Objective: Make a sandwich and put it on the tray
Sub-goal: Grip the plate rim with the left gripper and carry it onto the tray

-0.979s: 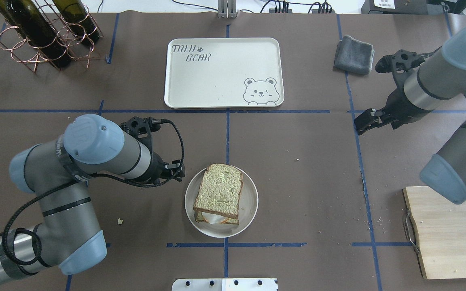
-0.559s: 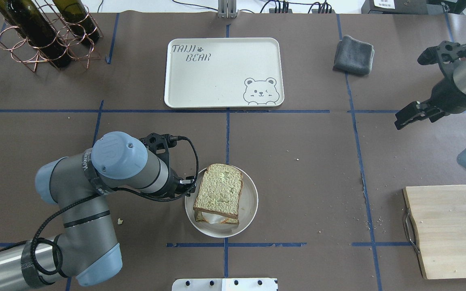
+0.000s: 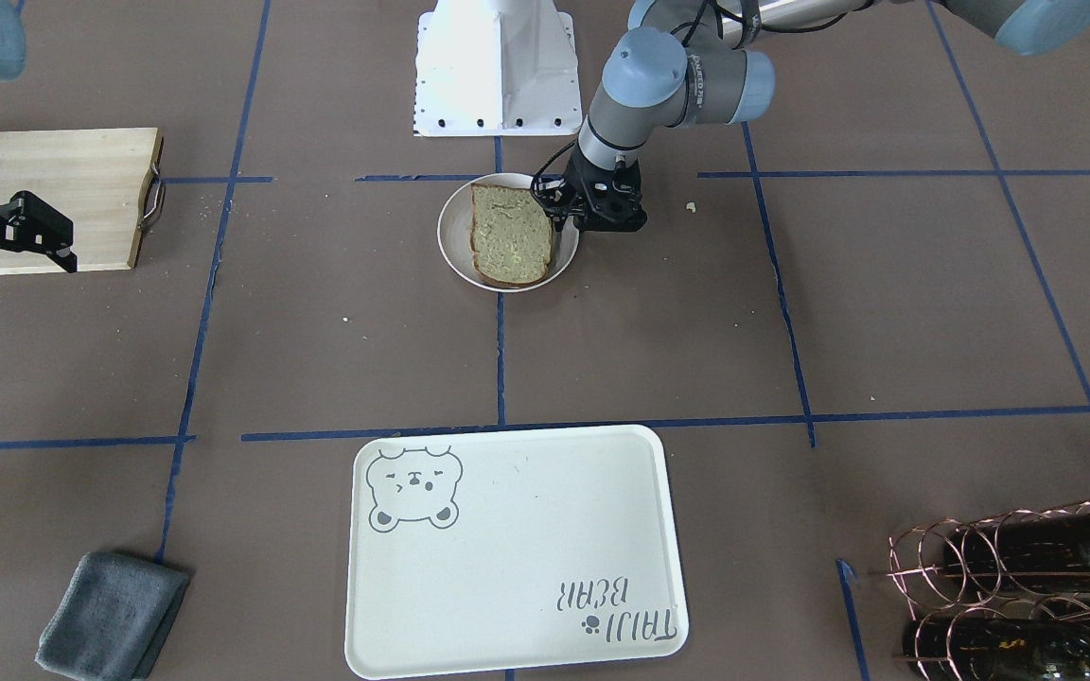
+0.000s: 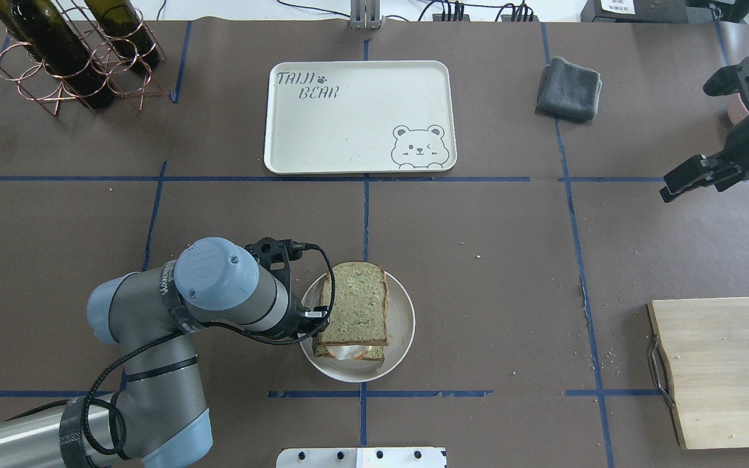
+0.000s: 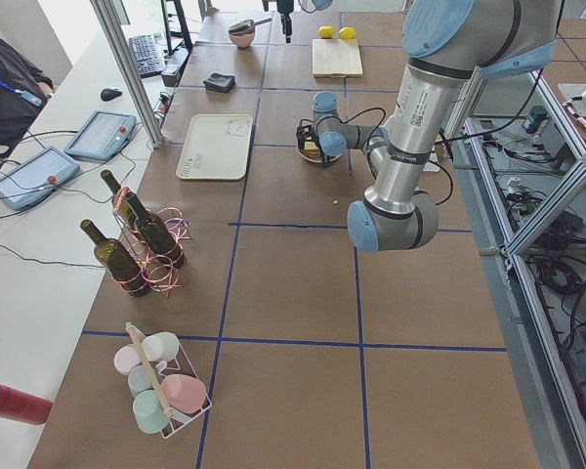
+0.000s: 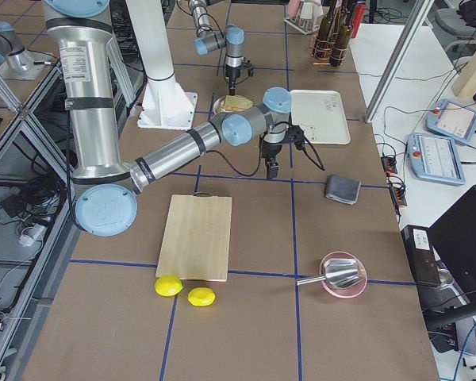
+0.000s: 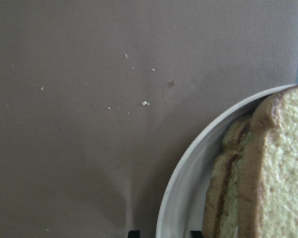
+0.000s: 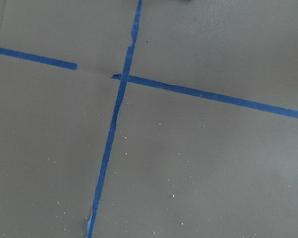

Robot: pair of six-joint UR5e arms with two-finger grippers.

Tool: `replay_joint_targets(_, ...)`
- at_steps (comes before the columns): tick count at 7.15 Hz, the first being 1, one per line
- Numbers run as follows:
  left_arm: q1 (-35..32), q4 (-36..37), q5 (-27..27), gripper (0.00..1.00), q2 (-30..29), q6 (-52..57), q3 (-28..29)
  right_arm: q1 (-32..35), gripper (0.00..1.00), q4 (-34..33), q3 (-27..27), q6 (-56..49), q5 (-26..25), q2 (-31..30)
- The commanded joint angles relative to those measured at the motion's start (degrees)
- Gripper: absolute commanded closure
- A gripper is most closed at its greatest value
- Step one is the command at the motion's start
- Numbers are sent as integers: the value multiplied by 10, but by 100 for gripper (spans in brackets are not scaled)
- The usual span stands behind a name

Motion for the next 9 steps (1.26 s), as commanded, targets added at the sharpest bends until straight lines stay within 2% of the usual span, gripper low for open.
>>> replay_joint_targets(1,0,-8,0,78,1,0,1,3,0,1,1,0,1,-2)
replay_joint_targets(2,-1,-7,0,98,3,0,-3,4,0,1,1,0,1,-3)
replay_joint_targets(4,-3,-16,-1,100,4,-8,-13,8,0,2,1,-2,2,-8)
replay_joint_targets(7,-10,-183,-3,100,8,-163,-12,22,0,-2,-1,-42,1,-18)
replay_joint_targets(9,-41,-189,-5,100,1,-227,-11,43,0,-2,-3,-85,2,-40)
